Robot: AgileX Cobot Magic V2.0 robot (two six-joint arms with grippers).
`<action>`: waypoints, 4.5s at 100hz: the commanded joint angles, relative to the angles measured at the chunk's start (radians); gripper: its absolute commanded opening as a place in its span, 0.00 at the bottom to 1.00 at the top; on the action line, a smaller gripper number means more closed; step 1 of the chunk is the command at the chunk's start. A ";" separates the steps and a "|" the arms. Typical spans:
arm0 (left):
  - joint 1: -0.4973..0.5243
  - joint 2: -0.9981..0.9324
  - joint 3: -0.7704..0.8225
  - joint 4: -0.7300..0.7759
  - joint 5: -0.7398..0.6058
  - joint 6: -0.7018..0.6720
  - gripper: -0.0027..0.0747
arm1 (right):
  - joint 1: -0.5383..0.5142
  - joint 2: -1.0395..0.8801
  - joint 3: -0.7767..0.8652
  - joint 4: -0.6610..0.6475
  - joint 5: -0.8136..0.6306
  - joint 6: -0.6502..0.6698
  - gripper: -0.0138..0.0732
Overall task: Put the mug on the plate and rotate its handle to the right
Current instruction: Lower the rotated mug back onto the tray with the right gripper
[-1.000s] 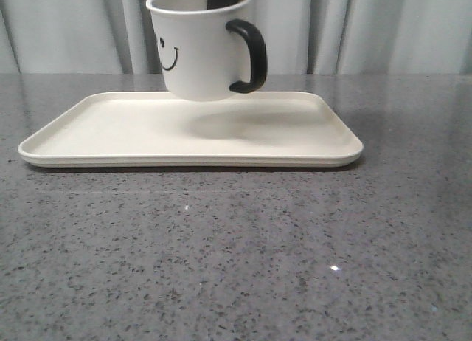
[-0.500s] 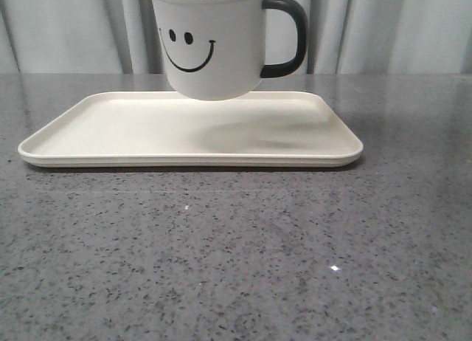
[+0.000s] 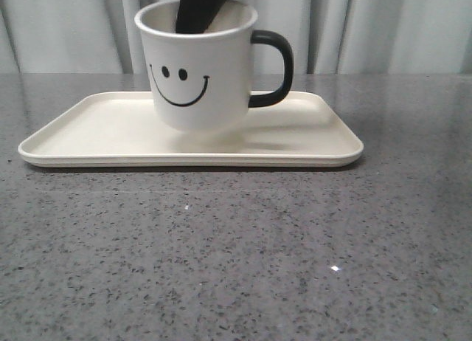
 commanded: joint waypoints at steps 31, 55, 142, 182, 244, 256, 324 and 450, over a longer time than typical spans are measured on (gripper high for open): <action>0.002 0.003 -0.021 0.009 -0.049 -0.012 0.01 | -0.013 -0.010 -0.032 0.051 -0.010 -0.067 0.03; 0.002 0.003 -0.021 0.007 -0.049 -0.012 0.01 | -0.013 -0.006 -0.032 0.067 -0.017 -0.091 0.03; 0.002 0.003 -0.021 -0.009 -0.049 -0.012 0.01 | -0.013 -0.001 -0.032 0.110 -0.005 -0.144 0.03; 0.002 0.003 -0.021 -0.009 -0.049 -0.012 0.01 | -0.013 0.013 -0.032 0.120 0.042 -0.163 0.03; 0.002 0.003 -0.021 -0.013 -0.048 -0.012 0.01 | -0.013 0.018 -0.032 0.133 0.031 -0.162 0.03; 0.002 0.003 -0.021 -0.024 -0.048 -0.012 0.01 | -0.013 0.018 -0.032 0.127 0.026 -0.162 0.03; 0.002 0.003 -0.021 -0.036 -0.048 -0.012 0.01 | -0.013 0.018 -0.032 0.126 0.019 -0.162 0.22; 0.002 0.003 -0.021 -0.036 -0.048 -0.012 0.01 | -0.013 0.016 -0.034 0.140 -0.045 -0.150 0.43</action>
